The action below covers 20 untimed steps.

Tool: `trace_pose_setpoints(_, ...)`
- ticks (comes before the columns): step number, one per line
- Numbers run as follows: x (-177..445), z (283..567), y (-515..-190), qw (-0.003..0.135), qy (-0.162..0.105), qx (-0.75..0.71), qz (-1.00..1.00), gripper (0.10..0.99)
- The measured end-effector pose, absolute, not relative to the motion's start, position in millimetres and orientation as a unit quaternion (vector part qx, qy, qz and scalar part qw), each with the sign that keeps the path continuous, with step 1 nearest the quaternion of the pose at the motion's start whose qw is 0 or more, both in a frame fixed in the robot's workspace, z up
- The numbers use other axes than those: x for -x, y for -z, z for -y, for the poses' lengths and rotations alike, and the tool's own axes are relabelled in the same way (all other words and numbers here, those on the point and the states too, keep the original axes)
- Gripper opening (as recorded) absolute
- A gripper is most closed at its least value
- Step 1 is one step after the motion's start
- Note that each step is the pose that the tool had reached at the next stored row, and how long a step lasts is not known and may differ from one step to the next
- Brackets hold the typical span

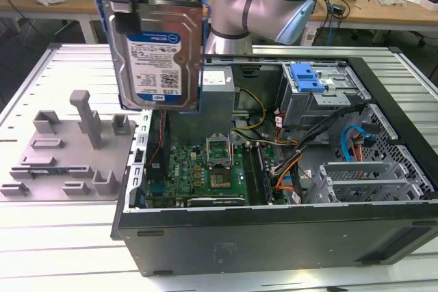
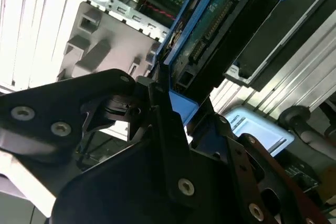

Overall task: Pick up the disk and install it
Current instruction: 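Pick up the disk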

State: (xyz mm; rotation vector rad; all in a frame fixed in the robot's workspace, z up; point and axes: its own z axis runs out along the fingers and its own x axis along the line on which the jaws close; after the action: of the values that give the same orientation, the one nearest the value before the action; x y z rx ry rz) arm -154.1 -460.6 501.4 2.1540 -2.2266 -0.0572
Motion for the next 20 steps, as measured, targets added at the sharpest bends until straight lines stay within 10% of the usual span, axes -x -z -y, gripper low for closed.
trace_pose_setpoints(20,63,518,-501,0.025,0.015,-0.695,0.718,0.369)
